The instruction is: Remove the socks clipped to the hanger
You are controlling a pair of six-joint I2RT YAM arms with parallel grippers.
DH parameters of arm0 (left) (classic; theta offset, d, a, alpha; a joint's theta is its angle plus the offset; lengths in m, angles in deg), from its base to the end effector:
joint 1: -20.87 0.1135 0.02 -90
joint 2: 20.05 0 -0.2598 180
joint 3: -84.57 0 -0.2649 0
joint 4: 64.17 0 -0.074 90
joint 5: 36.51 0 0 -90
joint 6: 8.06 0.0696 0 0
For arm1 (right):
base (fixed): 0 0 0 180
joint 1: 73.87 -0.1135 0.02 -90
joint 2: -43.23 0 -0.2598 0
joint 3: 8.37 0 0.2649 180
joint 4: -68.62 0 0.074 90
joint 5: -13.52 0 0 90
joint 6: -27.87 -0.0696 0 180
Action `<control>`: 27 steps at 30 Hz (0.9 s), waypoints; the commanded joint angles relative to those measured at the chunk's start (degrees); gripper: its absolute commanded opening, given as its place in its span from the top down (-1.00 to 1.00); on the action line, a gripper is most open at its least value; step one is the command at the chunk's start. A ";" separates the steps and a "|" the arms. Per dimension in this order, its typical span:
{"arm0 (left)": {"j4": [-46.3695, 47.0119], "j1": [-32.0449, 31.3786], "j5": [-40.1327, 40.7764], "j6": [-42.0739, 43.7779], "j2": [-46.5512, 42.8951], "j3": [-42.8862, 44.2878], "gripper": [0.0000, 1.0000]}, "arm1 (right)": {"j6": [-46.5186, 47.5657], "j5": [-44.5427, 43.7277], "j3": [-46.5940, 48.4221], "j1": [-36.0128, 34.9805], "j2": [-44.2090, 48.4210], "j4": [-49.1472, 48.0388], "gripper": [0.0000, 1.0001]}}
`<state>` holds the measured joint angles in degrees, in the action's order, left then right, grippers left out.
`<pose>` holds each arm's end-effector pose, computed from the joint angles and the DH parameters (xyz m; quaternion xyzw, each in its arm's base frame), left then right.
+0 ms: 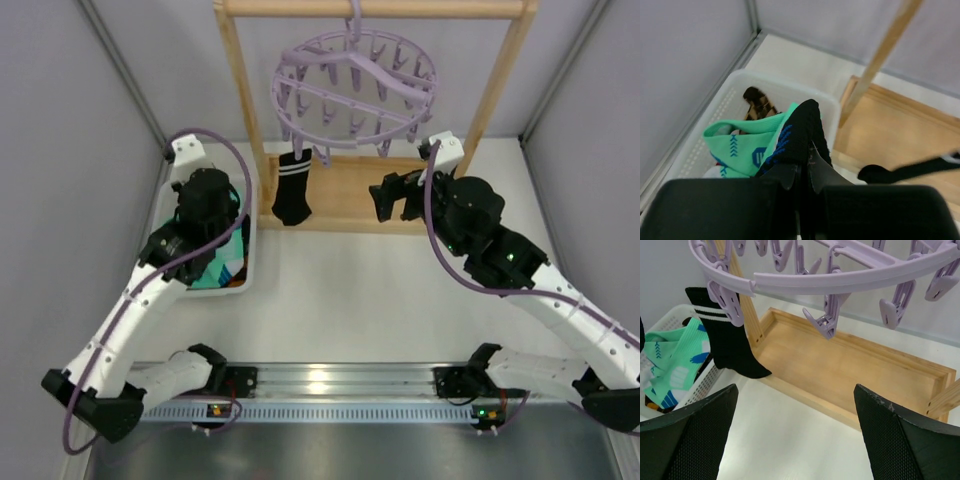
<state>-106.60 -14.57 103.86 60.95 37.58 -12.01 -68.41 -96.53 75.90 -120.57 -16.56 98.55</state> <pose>0.2208 -0.0913 0.4143 -0.1609 0.7520 0.0452 0.6377 0.2019 0.1795 0.4345 -0.1418 0.7242 0.1802 0.6503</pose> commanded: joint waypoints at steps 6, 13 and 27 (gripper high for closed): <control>-10.91 25.22 -26.80 -5.10 10.65 1.31 1.00 | -0.04 0.36 -2.53 0.90 4.07 -3.65 -0.91; 0.50 41.76 -41.14 -9.41 18.92 -7.74 1.00 | -0.13 2.74 -3.50 1.35 3.98 -4.18 -0.91; 5.44 44.05 -34.46 -15.48 17.71 -17.41 0.28 | -0.92 7.92 -6.05 3.01 7.32 -5.15 -0.92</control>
<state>-102.99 29.23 68.48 46.15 59.44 -28.89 -68.50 -90.57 69.52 -118.62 -11.01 97.02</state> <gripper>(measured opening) 0.267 0.959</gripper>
